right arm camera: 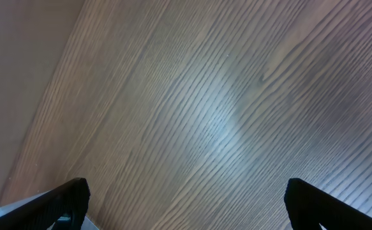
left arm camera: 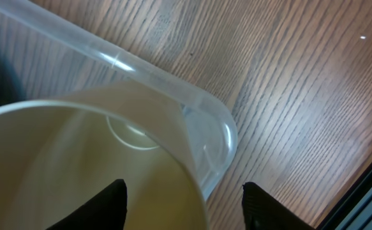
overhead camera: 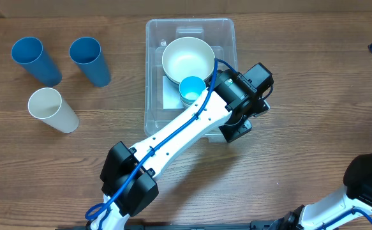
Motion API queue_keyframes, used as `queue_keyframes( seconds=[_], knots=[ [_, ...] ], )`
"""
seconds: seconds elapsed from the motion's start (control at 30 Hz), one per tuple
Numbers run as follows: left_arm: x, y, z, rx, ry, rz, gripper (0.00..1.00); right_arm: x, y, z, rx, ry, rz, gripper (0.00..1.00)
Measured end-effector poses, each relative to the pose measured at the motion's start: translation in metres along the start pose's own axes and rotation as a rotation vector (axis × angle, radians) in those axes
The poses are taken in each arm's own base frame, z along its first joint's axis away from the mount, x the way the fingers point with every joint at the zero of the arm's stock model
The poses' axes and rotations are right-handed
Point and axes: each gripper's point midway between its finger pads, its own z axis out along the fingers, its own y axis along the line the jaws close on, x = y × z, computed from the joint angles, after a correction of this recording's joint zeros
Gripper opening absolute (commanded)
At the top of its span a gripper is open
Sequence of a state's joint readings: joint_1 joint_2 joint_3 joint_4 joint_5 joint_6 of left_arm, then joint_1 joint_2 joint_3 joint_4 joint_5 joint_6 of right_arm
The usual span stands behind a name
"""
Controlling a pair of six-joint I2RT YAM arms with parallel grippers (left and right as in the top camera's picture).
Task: Pack container
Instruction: 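Carry the cream cup into the container's front-right corner and release, then reach the left gripper to the second cream cup and grasp it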
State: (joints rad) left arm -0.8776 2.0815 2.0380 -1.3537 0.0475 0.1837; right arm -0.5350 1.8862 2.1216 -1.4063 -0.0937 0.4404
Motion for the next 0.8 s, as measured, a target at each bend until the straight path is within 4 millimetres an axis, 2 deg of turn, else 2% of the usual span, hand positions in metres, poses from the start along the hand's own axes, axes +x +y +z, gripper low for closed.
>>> queue_keyframes(
  seconds=[0.17,0.27,0.3,0.4,0.47,0.5,0.6,0.63,0.67,0.7,0.73,0.8],
  knots=[
    [-0.022,0.006,-0.032,-0.039,-0.099,0.005,0.64,0.0,0.0,0.0,0.0,0.0,0.0,1.0],
    [-0.038,0.008,-0.067,-0.062,-0.188,0.007,0.64,0.0,0.0,0.0,0.0,0.0,0.0,1.0],
    [-0.038,0.009,-0.076,-0.072,-0.199,0.007,0.64,0.0,0.0,0.0,0.0,0.0,0.0,1.0],
    [-0.036,0.022,-0.121,-0.147,-0.261,-0.053,0.63,0.0,0.0,0.0,0.0,0.0,0.0,1.0],
    [-0.023,0.038,-0.139,-0.179,-0.262,-0.153,0.6,0.0,0.0,0.0,0.0,0.0,0.0,1.0],
    [-0.01,0.053,-0.148,-0.193,-0.254,-0.232,0.56,0.0,0.0,0.0,0.0,0.0,0.0,1.0],
    [0.038,0.119,-0.183,-0.263,-0.286,-0.533,0.5,0.0,0.0,0.0,0.0,0.0,0.0,1.0],
    [0.055,0.139,-0.198,-0.286,-0.316,-0.625,0.5,0.0,0.0,0.0,0.0,0.0,0.0,1.0],
    [0.066,0.15,-0.208,-0.301,-0.337,-0.678,0.53,0.0,0.0,0.0,0.0,0.0,0.0,1.0],
    [0.093,0.17,-0.234,-0.339,-0.392,-0.794,0.56,0.0,0.0,0.0,0.0,0.0,0.0,1.0],
    [0.111,0.176,-0.253,-0.363,-0.435,-0.855,0.65,0.0,0.0,0.0,0.0,0.0,0.0,1.0],
    [0.136,0.176,-0.275,-0.398,-0.478,-0.908,0.68,0.0,0.0,0.0,0.0,0.001,0.0,1.0]
  ],
)
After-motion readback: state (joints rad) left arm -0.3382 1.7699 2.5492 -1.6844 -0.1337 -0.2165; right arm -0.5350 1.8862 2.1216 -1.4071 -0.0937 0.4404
